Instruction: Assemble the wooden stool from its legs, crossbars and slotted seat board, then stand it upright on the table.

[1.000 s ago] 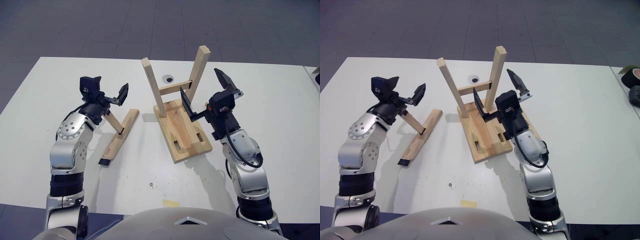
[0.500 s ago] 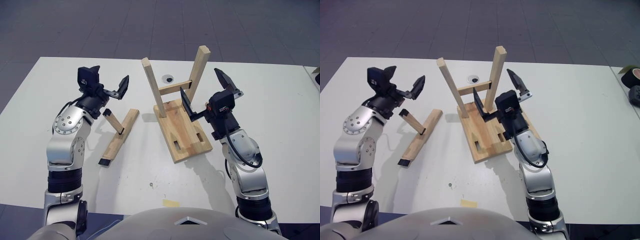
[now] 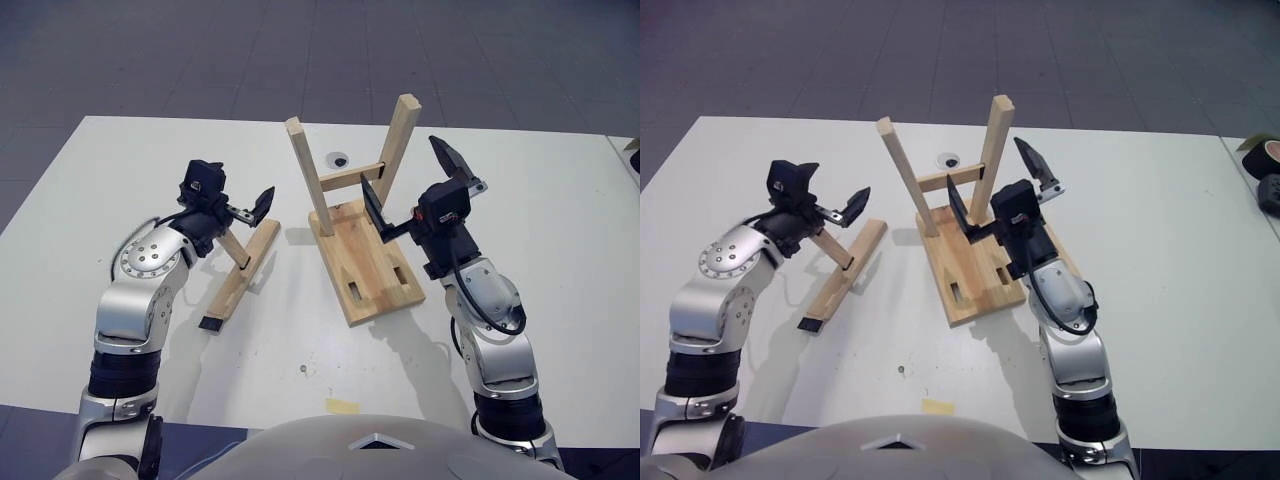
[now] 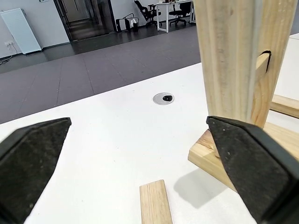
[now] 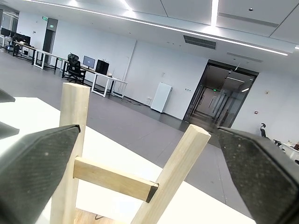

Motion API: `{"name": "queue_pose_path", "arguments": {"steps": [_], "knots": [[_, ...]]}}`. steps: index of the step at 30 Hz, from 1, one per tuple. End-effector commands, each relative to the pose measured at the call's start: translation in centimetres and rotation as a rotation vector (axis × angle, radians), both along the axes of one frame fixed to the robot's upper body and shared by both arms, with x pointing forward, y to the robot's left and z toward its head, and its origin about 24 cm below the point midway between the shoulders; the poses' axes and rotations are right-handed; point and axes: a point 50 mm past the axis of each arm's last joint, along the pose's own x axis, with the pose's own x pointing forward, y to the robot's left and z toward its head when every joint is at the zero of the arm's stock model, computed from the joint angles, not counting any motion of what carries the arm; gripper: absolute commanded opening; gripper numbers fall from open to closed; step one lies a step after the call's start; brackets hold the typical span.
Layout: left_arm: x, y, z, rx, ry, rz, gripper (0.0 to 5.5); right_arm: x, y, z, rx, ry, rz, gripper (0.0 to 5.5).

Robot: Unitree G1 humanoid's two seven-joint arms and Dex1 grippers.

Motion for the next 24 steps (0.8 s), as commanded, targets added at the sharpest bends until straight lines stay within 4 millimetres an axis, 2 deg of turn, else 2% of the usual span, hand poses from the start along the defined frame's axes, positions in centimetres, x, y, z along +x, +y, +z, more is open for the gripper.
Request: {"name": "queue_pose_path", "arguments": {"steps": [1,5,8,11,12,13,14,17,20,24], "knots": [[-1.0,-0.2,-4.0,-0.014,0.224,0.020,5.39,0.0,0.0,0.0,0.002,0.007,0.009,5.40],[0.5,-0.7,-0.3,-0.033,0.087,0.019,5.39,-0.1,0.3,-0.1,0.014,0.008,0.003,5.40],[1.5,-0.4,5.4,-0.051,-0.072,-0.004,5.39,-0.1,0.4,0.0,0.030,0.005,-0.008,5.40],[1.9,1.2,12.0,-0.071,-0.236,0.031,5.39,-0.3,0.5,-0.1,0.033,0.002,-0.015,5.40],[1.6,1.8,13.6,-0.070,-0.258,0.035,5.39,-0.4,0.6,-0.1,0.035,0.003,-0.020,5.40],[1.1,2.1,14.3,-0.054,-0.247,0.022,5.39,-0.5,0.6,-0.2,0.038,0.004,-0.029,5.40],[0.5,2.1,14.4,-0.014,-0.217,0.000,5.39,-0.7,0.6,-0.3,0.041,0.006,-0.038,5.40],[-2.4,1.2,11.5,0.086,-0.003,-0.151,5.39,-1.2,0.6,-0.5,0.052,0.012,-0.063,5.40],[-4.9,2.3,7.1,0.186,0.263,-0.210,5.39,-1.6,0.4,-0.8,0.057,0.016,-0.094,5.40],[-5.0,4.7,2.5,0.255,0.444,-0.147,5.39,-1.7,0.2,-1.0,0.063,0.019,-0.126,5.40]]}}
